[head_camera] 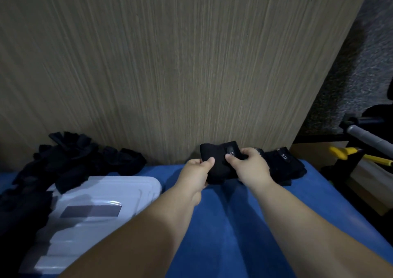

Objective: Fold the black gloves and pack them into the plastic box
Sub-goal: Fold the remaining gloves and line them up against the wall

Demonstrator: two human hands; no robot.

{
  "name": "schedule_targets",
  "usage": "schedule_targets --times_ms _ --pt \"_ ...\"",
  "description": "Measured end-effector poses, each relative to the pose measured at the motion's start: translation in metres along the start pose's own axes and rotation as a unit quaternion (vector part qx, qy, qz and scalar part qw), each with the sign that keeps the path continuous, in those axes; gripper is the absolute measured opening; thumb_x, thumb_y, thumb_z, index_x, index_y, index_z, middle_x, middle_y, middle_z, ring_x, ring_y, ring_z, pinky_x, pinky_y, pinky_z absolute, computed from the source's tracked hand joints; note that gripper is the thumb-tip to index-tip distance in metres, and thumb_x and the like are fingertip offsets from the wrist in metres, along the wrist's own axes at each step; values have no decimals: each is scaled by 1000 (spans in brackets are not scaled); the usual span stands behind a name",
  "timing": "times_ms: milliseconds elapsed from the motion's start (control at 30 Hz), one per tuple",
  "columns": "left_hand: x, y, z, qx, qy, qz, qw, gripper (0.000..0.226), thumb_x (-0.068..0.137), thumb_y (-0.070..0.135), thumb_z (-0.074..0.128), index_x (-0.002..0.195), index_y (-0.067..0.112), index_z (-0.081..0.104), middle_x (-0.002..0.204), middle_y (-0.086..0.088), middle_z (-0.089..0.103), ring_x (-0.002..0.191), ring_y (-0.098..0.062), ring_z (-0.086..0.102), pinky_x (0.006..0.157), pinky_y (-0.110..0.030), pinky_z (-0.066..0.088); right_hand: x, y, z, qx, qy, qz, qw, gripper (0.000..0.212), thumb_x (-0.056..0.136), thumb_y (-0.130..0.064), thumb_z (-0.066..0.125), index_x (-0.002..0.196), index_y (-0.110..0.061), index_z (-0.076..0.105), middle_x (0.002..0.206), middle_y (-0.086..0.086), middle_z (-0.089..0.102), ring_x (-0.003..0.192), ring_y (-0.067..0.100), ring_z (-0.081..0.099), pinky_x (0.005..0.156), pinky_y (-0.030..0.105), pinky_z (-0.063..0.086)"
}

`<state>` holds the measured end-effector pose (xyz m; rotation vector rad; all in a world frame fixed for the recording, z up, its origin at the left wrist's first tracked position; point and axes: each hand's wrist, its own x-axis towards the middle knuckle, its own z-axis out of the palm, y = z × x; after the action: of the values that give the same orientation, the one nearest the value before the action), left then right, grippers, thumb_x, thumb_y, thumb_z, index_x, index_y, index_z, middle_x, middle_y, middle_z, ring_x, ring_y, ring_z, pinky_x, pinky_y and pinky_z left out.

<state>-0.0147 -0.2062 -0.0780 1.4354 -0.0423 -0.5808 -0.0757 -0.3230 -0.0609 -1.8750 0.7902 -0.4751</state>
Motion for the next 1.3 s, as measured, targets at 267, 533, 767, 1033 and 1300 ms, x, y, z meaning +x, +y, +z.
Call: schedule_targets --times_ms 267,533,767,1033,1300 --pt "29 -14 5 154 43 18 987 50 92 33 60 132 11 42 126 -9 56 113 -23 55 99 -40 48 14 11 8 -378 46 -85 921 48 89 -58 49 117 -21 61 110 4 66 126 26 42 95 38 38" --pt "29 -11 12 346 89 61 932 38 99 27 48 131 10 36 95 -3 51 85 -18 51 72 -28 40 23 34 13 -471 49 -176 863 57 93 -62 33 135 -26 49 136 -3 47 136 22 25 111 42 16" --pt "24 -27 8 527 126 206 815 49 97 24 44 143 30 27 153 3 15 136 -20 24 107 -37 26 24 56 12 -442 -26 -213 871 61 97 -51 6 153 -29 7 155 -5 30 146 12 16 120 36 0" --pt "35 -34 2 598 -16 191 778 48 102 45 25 149 35 26 161 15 5 148 -9 -6 118 -38 5 25 56 16 -481 -30 -171 859 56 102 -43 11 153 -19 20 160 -5 18 148 14 6 120 36 -5" --pt "40 -35 5 644 -10 178 744 53 101 50 24 151 40 12 161 13 3 148 -13 -8 121 -39 -1 28 60 19 -469 -2 -165 868 57 101 -45 9 154 -24 11 159 -3 22 148 16 10 121 37 -1"
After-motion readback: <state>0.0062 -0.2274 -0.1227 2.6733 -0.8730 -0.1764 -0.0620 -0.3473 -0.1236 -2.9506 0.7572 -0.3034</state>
